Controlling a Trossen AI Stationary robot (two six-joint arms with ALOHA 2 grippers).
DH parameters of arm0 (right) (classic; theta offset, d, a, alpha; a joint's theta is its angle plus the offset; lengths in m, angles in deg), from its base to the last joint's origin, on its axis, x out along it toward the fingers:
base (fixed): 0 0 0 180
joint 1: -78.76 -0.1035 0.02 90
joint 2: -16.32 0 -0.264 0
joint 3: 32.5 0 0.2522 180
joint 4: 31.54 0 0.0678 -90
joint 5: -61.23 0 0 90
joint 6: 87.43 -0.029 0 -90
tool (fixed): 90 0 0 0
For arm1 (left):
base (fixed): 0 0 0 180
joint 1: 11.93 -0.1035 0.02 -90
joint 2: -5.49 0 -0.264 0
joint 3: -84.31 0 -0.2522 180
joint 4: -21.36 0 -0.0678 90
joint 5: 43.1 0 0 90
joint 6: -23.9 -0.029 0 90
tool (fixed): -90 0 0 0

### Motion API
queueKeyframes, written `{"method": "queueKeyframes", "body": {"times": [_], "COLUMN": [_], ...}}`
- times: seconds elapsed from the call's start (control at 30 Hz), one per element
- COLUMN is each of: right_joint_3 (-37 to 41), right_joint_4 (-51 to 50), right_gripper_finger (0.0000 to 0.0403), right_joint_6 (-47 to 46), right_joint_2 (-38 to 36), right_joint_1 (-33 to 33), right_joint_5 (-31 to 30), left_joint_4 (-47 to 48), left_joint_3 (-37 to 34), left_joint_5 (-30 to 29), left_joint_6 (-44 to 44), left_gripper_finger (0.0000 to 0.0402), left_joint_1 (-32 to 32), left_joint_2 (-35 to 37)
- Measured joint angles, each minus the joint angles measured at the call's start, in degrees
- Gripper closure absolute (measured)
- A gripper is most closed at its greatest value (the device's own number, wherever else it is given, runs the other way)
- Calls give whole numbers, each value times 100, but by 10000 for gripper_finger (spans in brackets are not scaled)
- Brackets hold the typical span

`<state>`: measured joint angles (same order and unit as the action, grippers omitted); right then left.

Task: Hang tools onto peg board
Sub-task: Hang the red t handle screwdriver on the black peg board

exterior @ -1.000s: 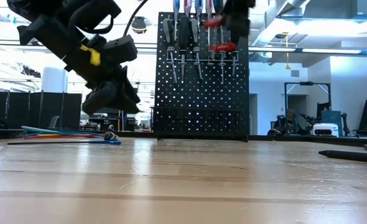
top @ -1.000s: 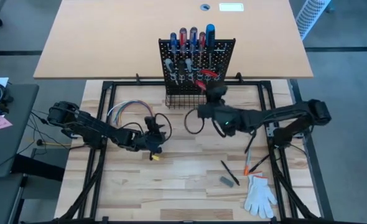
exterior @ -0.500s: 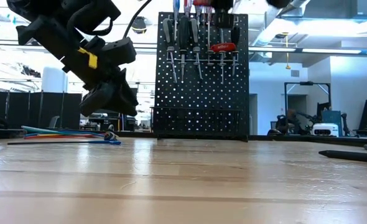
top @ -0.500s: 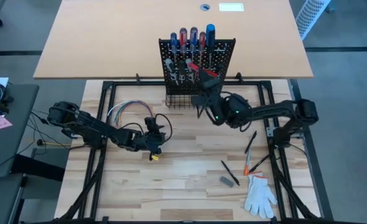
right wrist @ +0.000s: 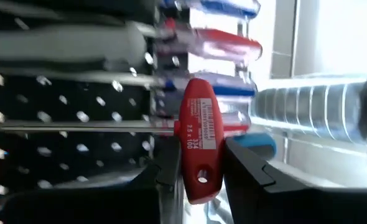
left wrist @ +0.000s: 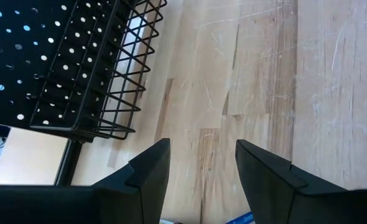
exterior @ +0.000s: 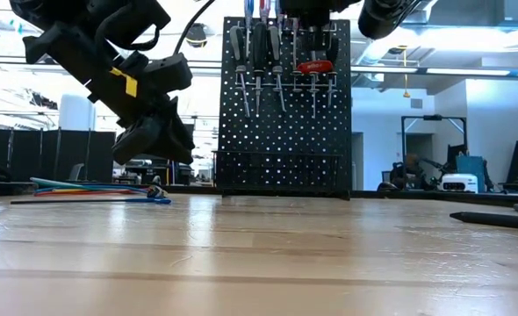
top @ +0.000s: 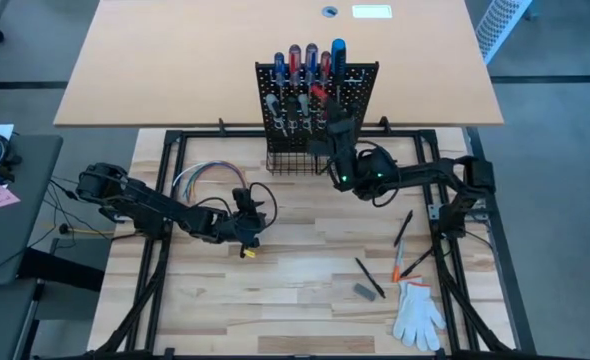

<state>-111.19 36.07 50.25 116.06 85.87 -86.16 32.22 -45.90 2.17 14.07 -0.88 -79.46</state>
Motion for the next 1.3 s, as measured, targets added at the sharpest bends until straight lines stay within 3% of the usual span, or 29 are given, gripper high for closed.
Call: {"method": "queueKeyframes", "body": {"times": [0.17, 1.1, 1.3], "right_joint_3": [0, 0, 0], "right_joint_4": [-308, -1673, -2152], "right_gripper_finger": [320, 319, 283], "right_joint_6": [-177, -1195, -1531], "right_joint_2": [0, 0, 0], "right_joint_1": [10, 92, 92], "right_joint_5": [-383, -755, -933], "left_joint_4": [0, 57, 55], "left_joint_3": [0, -2, -2], "left_joint_5": [0, 0, 0], "left_joint_6": [0, 22, 27], "left_gripper_finger": [224, 224, 224], "left_joint_1": [0, 2, 2], "left_joint_2": [0, 0, 0]}}
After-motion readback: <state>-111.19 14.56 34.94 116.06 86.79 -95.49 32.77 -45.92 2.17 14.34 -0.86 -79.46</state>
